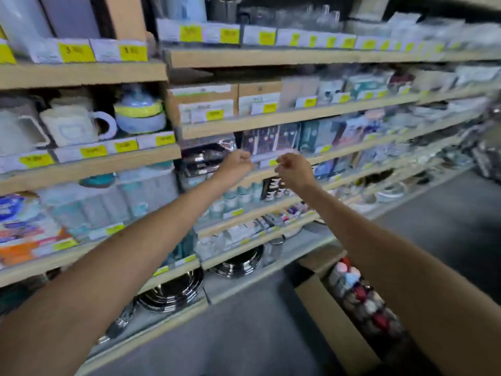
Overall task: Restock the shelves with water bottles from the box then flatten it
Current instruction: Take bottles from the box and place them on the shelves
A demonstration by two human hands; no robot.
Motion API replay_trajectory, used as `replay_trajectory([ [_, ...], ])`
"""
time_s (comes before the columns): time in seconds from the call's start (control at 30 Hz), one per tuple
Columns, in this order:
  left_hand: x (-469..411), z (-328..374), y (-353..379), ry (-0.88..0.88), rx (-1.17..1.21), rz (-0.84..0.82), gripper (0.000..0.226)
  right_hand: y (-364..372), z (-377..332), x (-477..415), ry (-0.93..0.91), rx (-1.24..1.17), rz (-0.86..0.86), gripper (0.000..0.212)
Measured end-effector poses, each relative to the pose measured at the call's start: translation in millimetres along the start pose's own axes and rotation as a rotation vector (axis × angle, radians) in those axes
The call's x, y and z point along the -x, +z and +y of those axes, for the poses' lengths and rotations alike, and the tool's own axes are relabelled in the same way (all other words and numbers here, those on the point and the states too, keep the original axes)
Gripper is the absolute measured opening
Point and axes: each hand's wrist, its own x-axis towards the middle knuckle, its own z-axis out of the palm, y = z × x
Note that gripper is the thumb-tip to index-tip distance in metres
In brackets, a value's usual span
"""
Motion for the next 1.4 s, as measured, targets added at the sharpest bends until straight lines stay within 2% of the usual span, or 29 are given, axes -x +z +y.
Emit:
replay_trajectory([
  [0.13,-17,-4,103,-0.022,-0.073,-0.266,0.006,-39,88,17,0.169,0.033,-0.015,0.02],
  [0.2,-24,-3,151,-0.014,-0.096,-0.366,0.024,-57,131,26,0.27,0.036,-0.007,0.018],
  [0.23,-28,-2,179,0.0,-0.105,-0.41,0.025,-67,154,31,0.325,0.036,0.001,0.014],
  [0.3,-37,1,231,0.01,-0.119,-0.53,0.013,-86,201,39,0.426,0.035,0.02,0.011],
  [0.4,-56,2,308,0.054,-0.165,-0.69,0.014,-113,273,47,0.584,0.044,0.08,0.026],
  [0.43,-66,2,339,0.051,-0.176,-0.733,0.006,-122,298,47,0.628,0.051,0.094,0.025],
  [0.47,-73,0,361,0.055,-0.186,-0.767,0.008,-128,317,49,0.655,0.063,0.094,0.024],
  [0.53,-89,2,418,0.044,-0.251,-0.884,0.031,-146,363,49,0.748,0.084,0.121,0.021],
  [0.63,-103,9,491,0.021,-0.3,-1.045,0.038,-169,427,50,0.906,0.08,0.143,0.022],
  [0.83,-123,-13,632,-0.053,-0.204,-1.114,0.03,-192,531,57,1.177,0.034,0.137,0.025],
  [1.0,-120,-45,701,-0.154,-0.187,-1.156,0.019,-189,596,80,1.279,-0.007,0.076,0.027],
  [1.1,-116,-84,742,-0.281,-0.228,-1.173,0.034,-174,642,97,1.364,-0.056,0.032,0.039],
  [1.23,-116,-129,787,-0.401,-0.237,-1.2,0.042,-146,705,110,1.442,-0.11,-0.017,0.038],
  [1.4,-105,-195,856,-0.482,-0.235,-1.186,0.051,-102,792,132,1.435,-0.181,-0.087,0.046],
])
